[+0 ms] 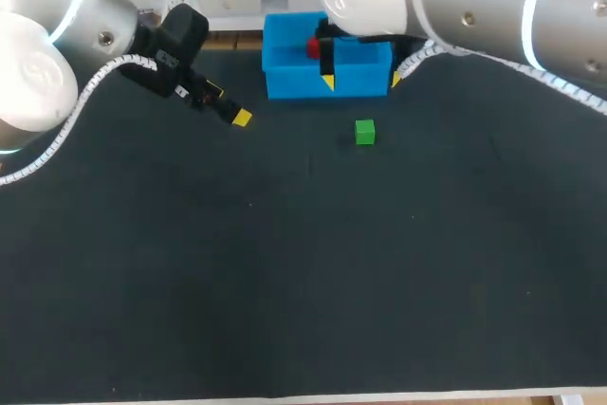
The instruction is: Use the left arm to pick the red cube and place it into the blue plastic box first, then use the right arm to grasp the green cube and put it into the same blue plastic box after the first action is fully finished.
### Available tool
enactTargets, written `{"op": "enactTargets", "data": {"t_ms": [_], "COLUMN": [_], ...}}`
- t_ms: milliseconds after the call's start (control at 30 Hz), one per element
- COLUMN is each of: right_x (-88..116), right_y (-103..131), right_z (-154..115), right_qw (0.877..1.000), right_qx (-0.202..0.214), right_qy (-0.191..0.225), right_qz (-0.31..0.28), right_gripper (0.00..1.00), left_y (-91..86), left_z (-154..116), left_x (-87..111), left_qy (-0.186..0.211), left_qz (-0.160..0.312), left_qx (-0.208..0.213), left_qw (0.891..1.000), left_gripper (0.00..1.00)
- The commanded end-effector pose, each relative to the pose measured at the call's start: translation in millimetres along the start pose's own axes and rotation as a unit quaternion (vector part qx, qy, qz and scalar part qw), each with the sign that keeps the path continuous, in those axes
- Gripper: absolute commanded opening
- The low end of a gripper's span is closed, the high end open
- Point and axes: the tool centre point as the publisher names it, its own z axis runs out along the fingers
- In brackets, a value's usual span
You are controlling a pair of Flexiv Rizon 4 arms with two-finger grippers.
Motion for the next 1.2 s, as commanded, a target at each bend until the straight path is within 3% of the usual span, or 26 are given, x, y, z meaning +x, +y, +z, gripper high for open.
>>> {"op": "enactTargets", "data": {"t_ms": [33, 267, 900, 1200], "right_x": [-4.7, 0.0, 4.6, 2.2], "right_y": [3.1, -1.6, -13.3, -11.2], "right_z": [5.8, 17.6, 53.5, 77.5], "right_qw": [1.000, 1.000, 0.999, 0.999], "right_qx": [0.007, -0.011, 0.036, 0.038], "right_qy": [0.024, 0.013, -0.003, -0.009], "right_qz": [0.000, -0.007, -0.007, -0.012], "right_gripper": [1.00, 1.00, 1.00, 1.00], "left_y": [0.8, 0.8, 0.8, 0.8], "left_z": [0.3, 0.3, 0.3, 0.3], "left_x": [1.3, 1.3, 1.3, 1.3], "left_qy": [-0.003, -0.003, -0.003, -0.003], "left_qz": [0.002, 0.002, 0.002, 0.002], "left_qx": [0.001, 0.001, 0.001, 0.001], "left_qw": [1.000, 1.000, 1.000, 1.000], "left_gripper": [1.00, 1.00, 1.00, 1.00]}}
